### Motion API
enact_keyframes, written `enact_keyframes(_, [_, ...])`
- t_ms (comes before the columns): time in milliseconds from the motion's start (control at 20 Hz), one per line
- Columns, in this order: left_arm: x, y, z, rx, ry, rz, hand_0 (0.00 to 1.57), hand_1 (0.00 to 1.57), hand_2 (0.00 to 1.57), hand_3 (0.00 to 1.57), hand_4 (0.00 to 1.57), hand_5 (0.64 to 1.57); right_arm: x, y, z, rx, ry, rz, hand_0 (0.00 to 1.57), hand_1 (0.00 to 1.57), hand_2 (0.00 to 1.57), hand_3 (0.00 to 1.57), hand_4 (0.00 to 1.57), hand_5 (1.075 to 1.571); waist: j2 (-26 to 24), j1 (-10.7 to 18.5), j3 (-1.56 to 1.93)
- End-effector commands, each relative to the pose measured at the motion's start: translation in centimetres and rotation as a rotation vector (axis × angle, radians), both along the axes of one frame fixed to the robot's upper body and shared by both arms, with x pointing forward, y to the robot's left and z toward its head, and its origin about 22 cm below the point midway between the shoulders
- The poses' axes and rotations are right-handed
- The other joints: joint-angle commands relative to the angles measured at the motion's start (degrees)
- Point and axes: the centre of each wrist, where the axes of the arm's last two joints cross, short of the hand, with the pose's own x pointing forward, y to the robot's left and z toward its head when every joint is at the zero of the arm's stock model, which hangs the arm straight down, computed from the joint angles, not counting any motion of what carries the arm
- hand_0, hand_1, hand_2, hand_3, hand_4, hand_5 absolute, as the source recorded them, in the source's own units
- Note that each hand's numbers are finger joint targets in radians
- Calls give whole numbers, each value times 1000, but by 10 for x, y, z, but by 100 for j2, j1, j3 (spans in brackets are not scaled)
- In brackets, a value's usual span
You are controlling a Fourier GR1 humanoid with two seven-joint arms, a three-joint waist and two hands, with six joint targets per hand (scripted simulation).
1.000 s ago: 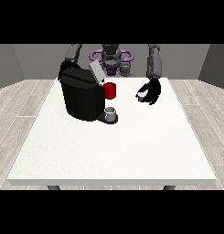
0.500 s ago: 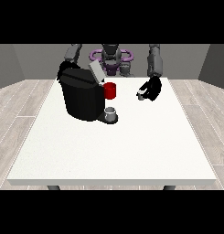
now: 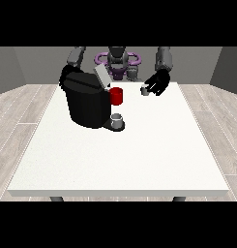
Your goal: Insert the coffee pod into the coffee machine and close the lid
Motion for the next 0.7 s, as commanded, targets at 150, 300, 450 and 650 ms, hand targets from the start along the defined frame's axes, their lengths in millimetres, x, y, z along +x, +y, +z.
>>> enact_keyframes(150, [19, 10, 49, -17, -72, 0, 1256, 1256, 1331, 1292, 545, 1571, 3, 27, 1, 7, -64, 45, 0, 0, 0, 0, 456, 1571, 253, -197, -1])
enact_keyframes(300, [23, 18, 67, -10, -77, -7, 1252, 1252, 1329, 1292, 573, 1571, -6, 29, 1, 28, -60, 97, 0, 0, 0, 0, 497, 1571, 123, -453, -1])
enact_keyframes(450, [33, 26, 105, -42, -107, 22, 1253, 1253, 1328, 1281, 537, 1571, 8, 27, 24, 4, -90, 117, 0, 0, 0, 0, 476, 1571, 327, -636, -2])
enact_keyframes(650, [39, 14, 130, -31, -176, 29, 1017, 1017, 1206, 1226, 503, 1571, 10, 33, 29, 13, -123, 152, 0, 0, 0, 0, 500, 1571, 360, -766, -2])
